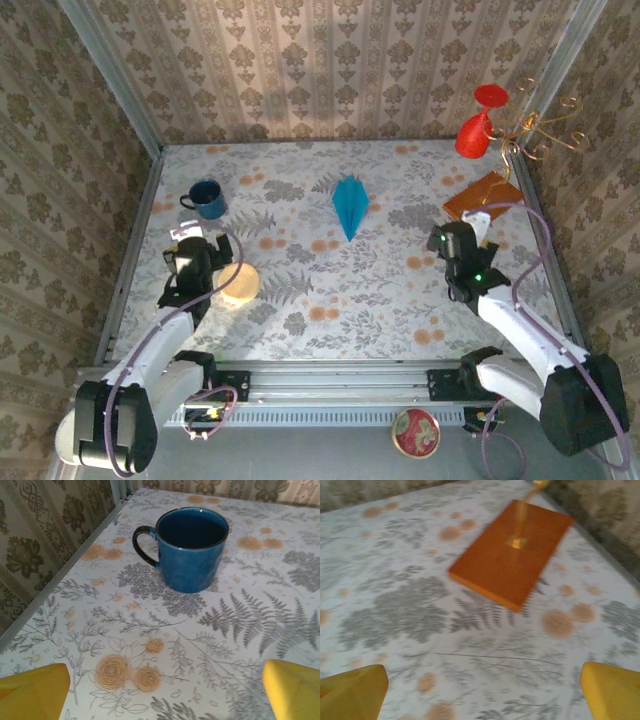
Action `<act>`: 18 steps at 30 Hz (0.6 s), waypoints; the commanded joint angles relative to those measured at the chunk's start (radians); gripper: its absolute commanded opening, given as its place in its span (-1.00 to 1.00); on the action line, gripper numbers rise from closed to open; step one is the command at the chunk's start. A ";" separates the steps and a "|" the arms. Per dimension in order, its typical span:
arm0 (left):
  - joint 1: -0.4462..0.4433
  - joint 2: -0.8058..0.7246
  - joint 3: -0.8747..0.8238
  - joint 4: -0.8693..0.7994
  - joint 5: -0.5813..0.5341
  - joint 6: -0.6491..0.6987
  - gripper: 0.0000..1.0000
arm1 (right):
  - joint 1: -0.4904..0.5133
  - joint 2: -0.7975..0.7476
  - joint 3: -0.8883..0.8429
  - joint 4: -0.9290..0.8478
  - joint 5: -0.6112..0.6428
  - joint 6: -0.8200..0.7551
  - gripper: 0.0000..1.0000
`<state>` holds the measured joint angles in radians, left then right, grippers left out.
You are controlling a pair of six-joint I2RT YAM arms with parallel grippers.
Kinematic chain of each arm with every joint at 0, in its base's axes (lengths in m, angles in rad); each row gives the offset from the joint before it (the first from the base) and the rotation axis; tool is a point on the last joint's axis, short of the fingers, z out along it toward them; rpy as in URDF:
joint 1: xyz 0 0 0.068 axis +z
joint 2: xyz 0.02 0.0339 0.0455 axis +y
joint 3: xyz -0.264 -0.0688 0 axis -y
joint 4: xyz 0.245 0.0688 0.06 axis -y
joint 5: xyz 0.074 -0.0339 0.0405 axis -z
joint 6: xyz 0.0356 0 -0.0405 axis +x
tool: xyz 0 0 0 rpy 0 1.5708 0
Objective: Fold a paper plane with a square sheet of paper (pick it up from the middle)
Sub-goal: Reset both arms
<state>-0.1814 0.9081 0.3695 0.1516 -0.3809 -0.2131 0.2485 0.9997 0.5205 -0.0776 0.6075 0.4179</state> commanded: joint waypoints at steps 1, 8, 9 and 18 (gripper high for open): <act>0.044 0.010 -0.036 0.197 0.089 0.155 1.00 | -0.050 -0.038 -0.058 0.166 0.093 -0.036 1.00; 0.112 0.188 -0.074 0.450 0.333 0.224 1.00 | -0.087 0.070 -0.139 0.401 0.066 -0.199 1.00; 0.114 0.230 -0.069 0.485 0.348 0.232 1.00 | -0.090 0.092 -0.152 0.448 0.053 -0.213 1.00; 0.163 0.447 0.010 0.580 0.442 0.269 1.00 | -0.155 0.246 -0.199 0.783 -0.171 -0.325 1.00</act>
<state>-0.0360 1.3430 0.3428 0.6449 0.0074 0.0196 0.1139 1.2221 0.3157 0.5362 0.5186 0.1467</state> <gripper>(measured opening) 0.999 0.999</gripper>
